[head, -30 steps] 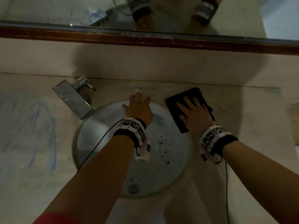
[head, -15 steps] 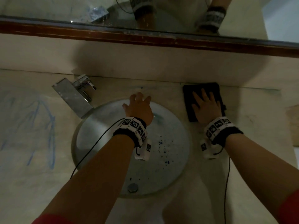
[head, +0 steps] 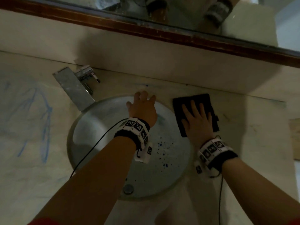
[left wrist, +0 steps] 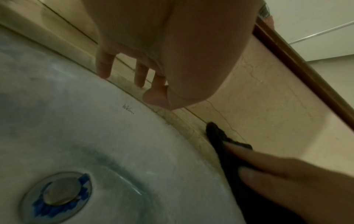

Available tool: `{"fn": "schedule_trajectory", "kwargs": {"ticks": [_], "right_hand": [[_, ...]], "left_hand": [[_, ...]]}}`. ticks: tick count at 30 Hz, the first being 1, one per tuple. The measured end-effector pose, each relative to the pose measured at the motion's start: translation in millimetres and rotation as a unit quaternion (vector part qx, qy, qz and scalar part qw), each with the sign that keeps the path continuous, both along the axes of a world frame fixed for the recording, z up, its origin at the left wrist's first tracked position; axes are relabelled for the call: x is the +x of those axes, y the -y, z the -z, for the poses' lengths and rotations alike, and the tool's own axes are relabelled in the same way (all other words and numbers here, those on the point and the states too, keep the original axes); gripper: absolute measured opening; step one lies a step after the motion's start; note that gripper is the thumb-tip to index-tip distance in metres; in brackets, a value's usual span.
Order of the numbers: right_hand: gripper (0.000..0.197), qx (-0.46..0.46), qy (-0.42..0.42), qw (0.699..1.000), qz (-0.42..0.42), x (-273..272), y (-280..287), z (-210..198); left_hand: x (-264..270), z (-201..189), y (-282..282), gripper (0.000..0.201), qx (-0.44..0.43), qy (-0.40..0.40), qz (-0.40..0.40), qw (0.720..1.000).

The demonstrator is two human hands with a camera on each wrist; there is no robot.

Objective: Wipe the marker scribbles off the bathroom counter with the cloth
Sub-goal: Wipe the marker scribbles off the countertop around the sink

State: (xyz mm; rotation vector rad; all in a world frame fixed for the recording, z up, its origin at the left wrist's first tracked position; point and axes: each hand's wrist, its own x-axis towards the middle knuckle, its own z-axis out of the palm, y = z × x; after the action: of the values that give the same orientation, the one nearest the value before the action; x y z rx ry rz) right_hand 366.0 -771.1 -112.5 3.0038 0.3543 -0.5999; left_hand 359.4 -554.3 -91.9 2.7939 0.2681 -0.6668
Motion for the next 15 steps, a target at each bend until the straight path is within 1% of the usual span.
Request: {"fn": "schedule_trajectory", "kwargs": {"ticks": [1,4,6,8,10,13,15], "right_hand": [[0.055,0.003,-0.005,1.0,-0.004,5.8,-2.7,2.1],[0.055,0.018,-0.029,0.999,0.015,47.5,-27.0,-1.1],[0.055,0.02,-0.023,1.0,0.002,44.5,-28.5,0.0],[0.055,0.022,-0.009,1.0,-0.019,17.6,-19.1,-2.2],[0.055,0.016,-0.027,0.999,-0.027,9.1,-15.9,-4.5],[0.056,0.026,-0.036,0.999,-0.014,43.0,-35.0,-4.9],[0.058,0.032,-0.037,0.999,-0.023,56.0,-42.9,-3.7]], "left_hand": [[-1.0,1.1,-0.8,0.066,0.002,-0.001,0.002,1.0],[-2.1,0.2,-0.5,0.069,0.001,-0.011,0.01,1.0],[-2.7,-2.4,0.3,0.069,0.001,-0.011,0.007,1.0],[-1.4,-3.4,-0.2,0.068,-0.005,-0.008,0.002,1.0],[-2.5,-3.2,-1.2,0.068,-0.008,-0.009,0.006,1.0],[-2.1,-4.6,-1.5,0.067,0.0,-0.008,0.012,1.0],[-2.4,-5.2,-0.9,0.066,0.004,-0.005,0.006,1.0]]}}
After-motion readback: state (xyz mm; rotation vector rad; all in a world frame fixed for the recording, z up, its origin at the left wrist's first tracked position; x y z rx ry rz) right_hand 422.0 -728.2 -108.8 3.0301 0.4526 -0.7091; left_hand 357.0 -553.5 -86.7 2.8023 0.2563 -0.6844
